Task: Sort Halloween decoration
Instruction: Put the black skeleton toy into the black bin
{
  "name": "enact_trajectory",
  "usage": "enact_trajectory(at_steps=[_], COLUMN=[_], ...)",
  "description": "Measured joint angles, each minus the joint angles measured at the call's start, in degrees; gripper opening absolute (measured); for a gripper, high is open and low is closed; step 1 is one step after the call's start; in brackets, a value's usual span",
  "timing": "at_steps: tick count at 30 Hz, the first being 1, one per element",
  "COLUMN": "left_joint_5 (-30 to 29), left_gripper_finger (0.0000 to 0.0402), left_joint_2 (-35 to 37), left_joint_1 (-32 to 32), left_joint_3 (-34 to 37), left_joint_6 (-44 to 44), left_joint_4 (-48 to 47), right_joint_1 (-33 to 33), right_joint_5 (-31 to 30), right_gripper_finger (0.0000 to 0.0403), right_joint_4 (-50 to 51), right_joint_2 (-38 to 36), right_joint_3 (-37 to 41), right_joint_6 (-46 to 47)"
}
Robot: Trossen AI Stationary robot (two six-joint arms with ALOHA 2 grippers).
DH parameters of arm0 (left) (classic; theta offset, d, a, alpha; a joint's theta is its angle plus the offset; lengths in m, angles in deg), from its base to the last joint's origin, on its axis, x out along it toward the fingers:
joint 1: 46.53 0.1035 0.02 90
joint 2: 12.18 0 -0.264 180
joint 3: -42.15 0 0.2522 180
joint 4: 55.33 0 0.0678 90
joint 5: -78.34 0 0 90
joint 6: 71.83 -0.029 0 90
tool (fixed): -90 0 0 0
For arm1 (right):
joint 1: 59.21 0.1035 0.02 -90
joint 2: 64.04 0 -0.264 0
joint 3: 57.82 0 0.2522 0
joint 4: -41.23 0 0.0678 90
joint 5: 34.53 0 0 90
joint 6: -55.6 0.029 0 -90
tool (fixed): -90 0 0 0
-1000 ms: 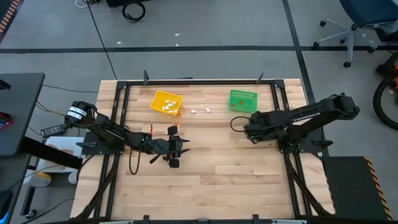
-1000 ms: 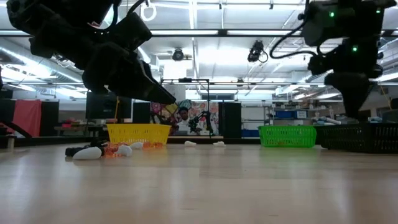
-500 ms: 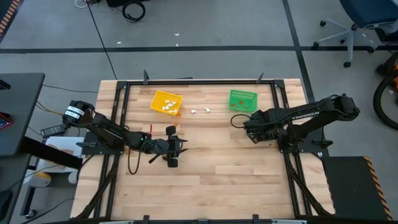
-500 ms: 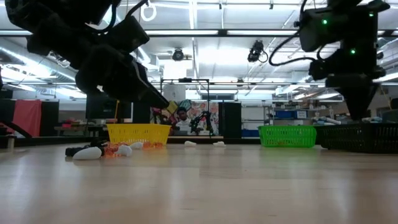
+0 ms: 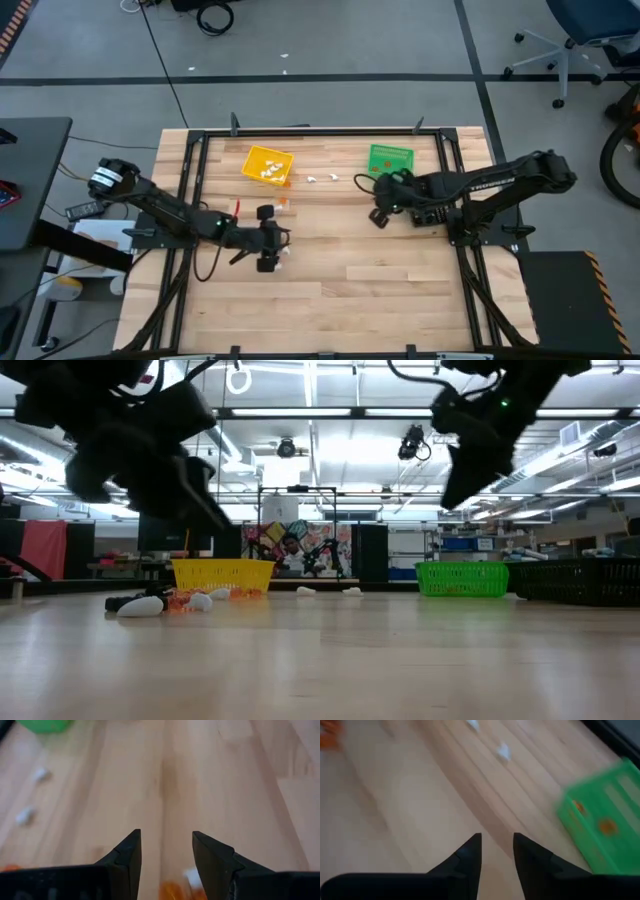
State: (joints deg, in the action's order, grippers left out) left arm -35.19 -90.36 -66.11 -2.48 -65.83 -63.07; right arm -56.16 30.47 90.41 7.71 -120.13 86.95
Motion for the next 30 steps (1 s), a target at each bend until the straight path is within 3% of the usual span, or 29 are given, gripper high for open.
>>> enact_trajectory(at_steps=[9,15,24,30], left_joint_5=[-0.05,-0.21,0.86,3.07], left_gripper_finger=[0.0151,0.0151,0.0151,0.0147], left_joint_2=[0.75,2.52,3.98,3.90], left_joint_1=[-3.51,-4.54,-4.52,-4.35], left_joint_3=[0.00,-0.43,-8.65,-10.17], left_joint_6=[3.27,4.56,6.43,1.80], left_joint_4=[-6.68,-11.01,-33.79,-38.20], right_joint_1=[0.00,0.00,0.02,0.76], right_joint_5=[9.09,15.02,16.27,15.79], right_gripper_finger=[0.0117,0.0117,0.0117,0.0117], right_joint_4=[-29.61,-46.31,-56.08,-58.27], right_joint_2=[10.83,21.67,30.58,31.73], right_joint_3=[0.00,0.00,0.00,-0.04], right_joint_6=[-16.53,-20.61,-20.63,-21.77])
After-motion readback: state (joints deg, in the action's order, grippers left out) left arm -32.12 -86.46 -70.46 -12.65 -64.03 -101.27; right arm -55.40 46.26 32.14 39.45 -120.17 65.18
